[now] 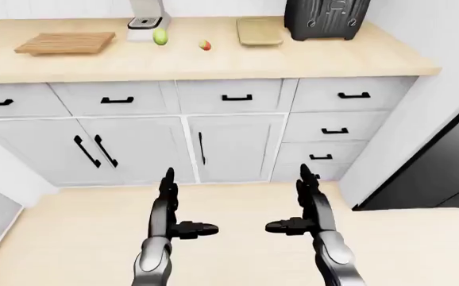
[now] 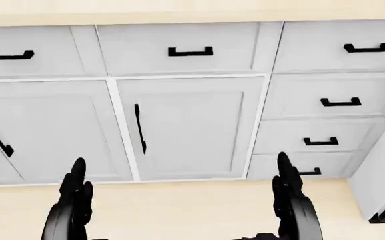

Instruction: Place the lime and the date on separate cutting boards.

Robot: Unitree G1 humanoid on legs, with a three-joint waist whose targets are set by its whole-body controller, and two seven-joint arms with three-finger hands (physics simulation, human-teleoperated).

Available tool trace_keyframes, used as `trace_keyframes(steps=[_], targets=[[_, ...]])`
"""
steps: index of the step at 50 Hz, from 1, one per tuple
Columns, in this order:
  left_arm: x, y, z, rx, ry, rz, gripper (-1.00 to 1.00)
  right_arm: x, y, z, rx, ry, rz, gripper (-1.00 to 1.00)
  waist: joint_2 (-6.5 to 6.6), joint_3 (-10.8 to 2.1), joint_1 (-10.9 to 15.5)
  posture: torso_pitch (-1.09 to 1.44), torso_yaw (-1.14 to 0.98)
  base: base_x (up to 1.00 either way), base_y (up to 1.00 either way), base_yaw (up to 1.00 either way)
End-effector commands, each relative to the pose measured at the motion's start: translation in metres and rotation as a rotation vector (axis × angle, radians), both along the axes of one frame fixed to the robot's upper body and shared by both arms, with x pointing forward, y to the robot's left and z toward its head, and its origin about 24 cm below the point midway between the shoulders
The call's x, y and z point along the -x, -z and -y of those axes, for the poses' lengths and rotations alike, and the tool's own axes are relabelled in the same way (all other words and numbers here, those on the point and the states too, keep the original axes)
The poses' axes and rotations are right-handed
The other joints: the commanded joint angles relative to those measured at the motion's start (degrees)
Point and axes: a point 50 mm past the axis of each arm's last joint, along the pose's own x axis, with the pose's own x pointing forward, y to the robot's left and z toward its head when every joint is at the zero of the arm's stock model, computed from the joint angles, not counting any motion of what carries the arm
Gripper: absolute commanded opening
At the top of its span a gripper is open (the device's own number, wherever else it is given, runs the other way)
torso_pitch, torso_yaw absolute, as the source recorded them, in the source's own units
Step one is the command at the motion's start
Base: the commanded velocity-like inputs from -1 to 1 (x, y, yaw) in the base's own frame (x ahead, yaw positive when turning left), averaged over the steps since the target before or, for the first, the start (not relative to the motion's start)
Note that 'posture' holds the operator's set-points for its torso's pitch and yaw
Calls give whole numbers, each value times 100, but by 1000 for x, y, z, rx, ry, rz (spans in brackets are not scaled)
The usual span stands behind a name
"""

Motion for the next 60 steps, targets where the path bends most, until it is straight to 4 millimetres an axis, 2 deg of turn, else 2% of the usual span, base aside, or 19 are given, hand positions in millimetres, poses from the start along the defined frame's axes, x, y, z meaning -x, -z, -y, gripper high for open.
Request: trace_keyframes(steps=[1,3,5,7,12,19,20,22,27,30,35,42,43,45,46,48,50,54,60], targets=[[-3,-43,2,-21,18,179,100,-4,-39,-2,26,-9,202,100,-45,-5,-12,0,0,0,0,0],[0,-49,7,-48,22,182,100,-4,-42,0,34,-2,214,100,2,-361,39,0,0,0,0,0],[0,-55,9,-10,42,181,100,-5,-40,0,45,-4,213,100,-45,-120,27,0,0,0,0,0],[-1,-56,7,-25,37,183,100,-5,-40,0,49,-4,216,100,-47,-389,41,0,0,0,0,0],[-21,-70,1,-39,31,179,100,-14,-64,3,42,20,249,100,-29,-446,53,0,0,0,0,0],[-12,-139,0,-66,44,265,100,-17,-118,2,40,22,326,100,-19,-509,39,0,0,0,0,0],[-8,-147,1,-70,45,276,100,-16,-125,2,32,15,342,100,3,-649,40,0,0,16,0,0],[-5,-151,3,-79,54,282,100,-12,-132,0,22,1,361,100,20,-283,38,0,0,38,0,0],[-2,-158,4,-90,63,295,100,-8,-138,-2,-1,-14,390,100,-69,-93,58,0,0,57,0,0],[-2,-158,2,-94,57,295,100,-8,-135,-2,-4,-20,391,100,-307,-110,50,0,0,67,0,0],[-1,-157,1,-93,51,298,100,-6,-132,-3,-8,-28,389,100,-238,-239,45,0,0,68,0,0],[0,-158,0,-93,49,303,100,-4,-130,-5,-74,-53,355,100,89,-354,-41,0,0,64,14,0],[2,-160,0,-93,50,303,100,-4,-131,-4,-80,-52,355,100,-129,-351,140,0,0,56,0,95],[2,-159,0,-92,52,303,100,-4,-133,-3,-89,-42,361,100,11,-449,26,0,0,56,0,95],[2,-159,1,-92,55,302,100,-4,-134,-2,-92,-36,365,100,361,-451,-11,0,0,56,94,0],[4,-160,2,-93,58,303,100,-4,-136,0,-97,-27,371,100,89,-242,148,0,0,53,71,0],[4,-160,2,-93,60,305,100,-4,-138,1,-102,-19,380,100,177,-103,258,0,0,48,54,0],[5,-161,2,-95,59,307,100,-3,-141,8,-109,17,400,100,311,-251,158,0,0,38,16,0],[6,-160,4,-92,64,309,100,-3,-142,11,-122,35,410,100,175,-326,100,0,0,37,11,0]])
